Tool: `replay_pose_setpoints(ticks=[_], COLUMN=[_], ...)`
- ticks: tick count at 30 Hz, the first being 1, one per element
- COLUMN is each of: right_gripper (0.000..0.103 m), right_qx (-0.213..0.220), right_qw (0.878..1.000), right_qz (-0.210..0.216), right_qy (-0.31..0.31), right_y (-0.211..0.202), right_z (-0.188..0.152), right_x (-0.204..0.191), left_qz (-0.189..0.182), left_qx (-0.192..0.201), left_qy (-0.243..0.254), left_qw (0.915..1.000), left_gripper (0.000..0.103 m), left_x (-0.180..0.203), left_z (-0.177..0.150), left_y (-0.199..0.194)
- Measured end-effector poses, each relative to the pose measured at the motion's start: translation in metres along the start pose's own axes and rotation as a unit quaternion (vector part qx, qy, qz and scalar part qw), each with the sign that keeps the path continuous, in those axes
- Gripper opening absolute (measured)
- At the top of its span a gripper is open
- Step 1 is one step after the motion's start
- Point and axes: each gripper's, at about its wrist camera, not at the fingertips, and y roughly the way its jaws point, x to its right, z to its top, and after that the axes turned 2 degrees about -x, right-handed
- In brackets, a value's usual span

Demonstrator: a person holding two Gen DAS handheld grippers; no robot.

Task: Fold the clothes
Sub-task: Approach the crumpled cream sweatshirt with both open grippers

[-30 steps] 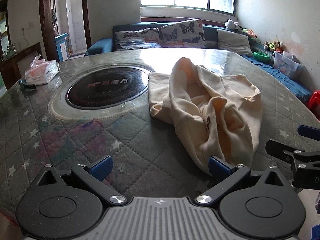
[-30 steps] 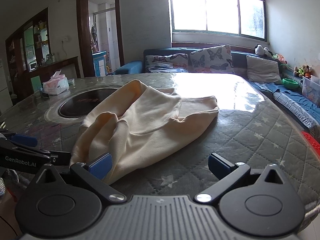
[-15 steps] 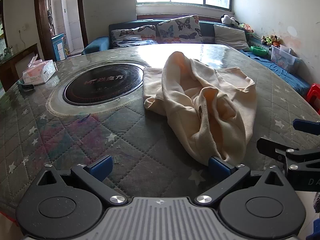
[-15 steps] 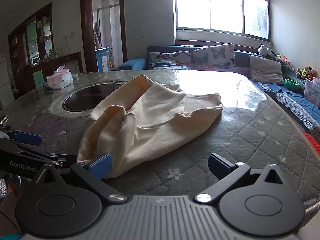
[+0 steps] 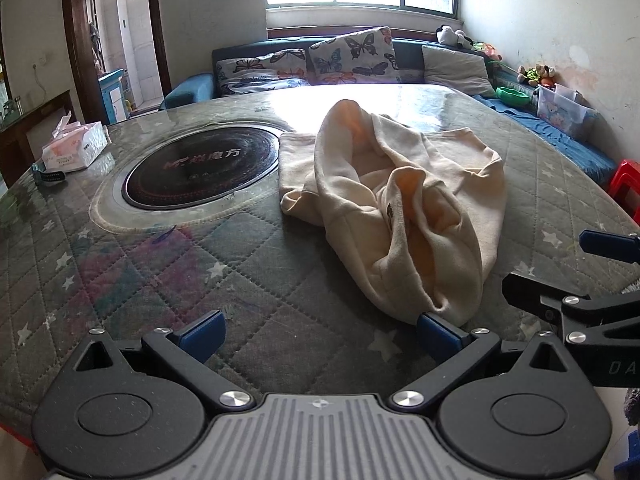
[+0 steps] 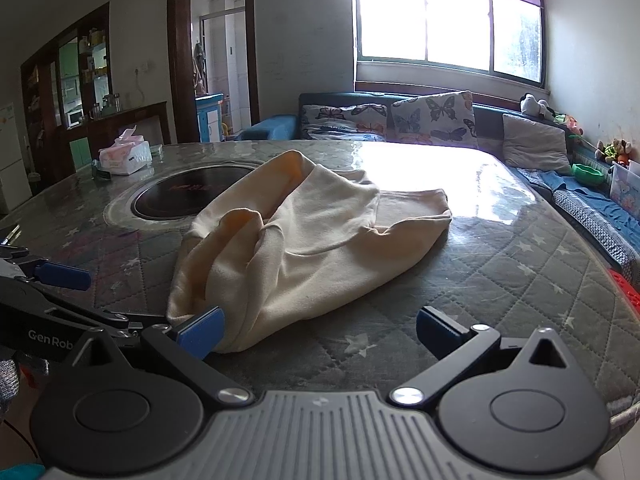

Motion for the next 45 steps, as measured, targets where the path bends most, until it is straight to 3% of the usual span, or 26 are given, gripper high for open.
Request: replay_pose_setpoints(ticks=[21, 45], right_gripper=[0.103, 0.103], right_qx=[0.011, 0.001], right_qw=[1.000, 1.000], right_qz=[-0.011, 0.002], right_qy=[-0.008, -0.008], right_y=[-0.013, 0.007], right_z=[0.004, 0.021], right_x=[-0.003, 0.002], left_qz=[0.000, 0.000], left_qx=[0.011, 0.002], left_qy=[0.003, 0.010], left_qw=[0.9999, 1.0000], left_gripper=[0.103, 0.103], left_x=[0.003, -0.004], left_z=[0.002, 0.029], left_y=[-0.009, 0.007])
